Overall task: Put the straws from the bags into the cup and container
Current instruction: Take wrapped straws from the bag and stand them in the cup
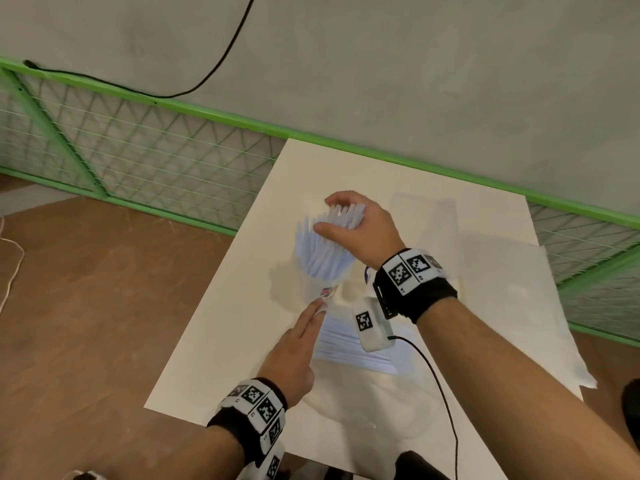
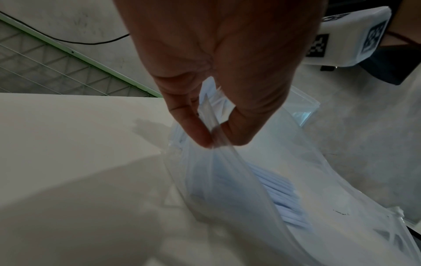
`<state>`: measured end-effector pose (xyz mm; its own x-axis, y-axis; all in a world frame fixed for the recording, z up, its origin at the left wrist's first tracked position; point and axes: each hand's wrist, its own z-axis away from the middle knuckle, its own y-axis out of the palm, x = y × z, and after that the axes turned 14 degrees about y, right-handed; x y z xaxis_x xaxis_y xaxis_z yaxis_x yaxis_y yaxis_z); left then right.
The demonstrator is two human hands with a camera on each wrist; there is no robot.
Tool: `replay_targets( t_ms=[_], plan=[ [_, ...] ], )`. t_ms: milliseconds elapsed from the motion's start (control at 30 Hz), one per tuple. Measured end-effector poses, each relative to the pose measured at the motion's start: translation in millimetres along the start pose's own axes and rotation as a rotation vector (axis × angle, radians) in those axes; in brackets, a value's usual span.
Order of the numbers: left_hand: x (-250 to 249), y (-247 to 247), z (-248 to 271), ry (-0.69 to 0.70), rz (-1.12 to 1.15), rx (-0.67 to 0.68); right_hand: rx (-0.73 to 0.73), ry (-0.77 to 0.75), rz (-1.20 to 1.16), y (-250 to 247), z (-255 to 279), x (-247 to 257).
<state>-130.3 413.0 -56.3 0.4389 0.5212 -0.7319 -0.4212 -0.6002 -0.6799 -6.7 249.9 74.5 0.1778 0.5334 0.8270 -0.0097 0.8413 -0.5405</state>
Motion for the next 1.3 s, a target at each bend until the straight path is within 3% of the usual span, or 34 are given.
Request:
replay_targets(
  t_ms=[133,233,367,433,600,767,900,1133,1200,1300],
  plan=[
    [0,-2,1,0.004,0.0,-0.005,-0.159,-0.084,-0.096,0,5,-9],
    [1,-1,2,-0.022,0.003,0.0,-0.263,-0.223,0.057,5,22,-19],
    [-1,-1,0,-0.065,-0.023,0.021,-0.01,-0.242,0.543,33,36,-44],
    [-3,-2,-1,-0.079,-0.03,0.03,0.049,-0.258,0.589,41,37,-52],
    [-5,-4,0,-0.101,-0.038,0.04,-0.129,-0.276,0.344,39,25,-44],
    [-3,-5,-1,-0.098,-0.023,0.038,-0.068,-0.269,0.602,52,11,-48],
    [0,-5,-2,-0.093,-0.016,0.042,-0.102,-0.319,0.485,51,4,-38],
    [-1,-4,-7,-0.079,-0.019,0.046,-0.009,-0.327,0.919,54,3,-21],
    [-1,-5,-6,-0.07,-0.009,0.048,-0.002,-0.341,0.909,45,7,-13],
    [-3,-8,-6,-0.076,-0.014,0.059,-0.088,-0.401,0.706,25,28,-2]
  ],
)
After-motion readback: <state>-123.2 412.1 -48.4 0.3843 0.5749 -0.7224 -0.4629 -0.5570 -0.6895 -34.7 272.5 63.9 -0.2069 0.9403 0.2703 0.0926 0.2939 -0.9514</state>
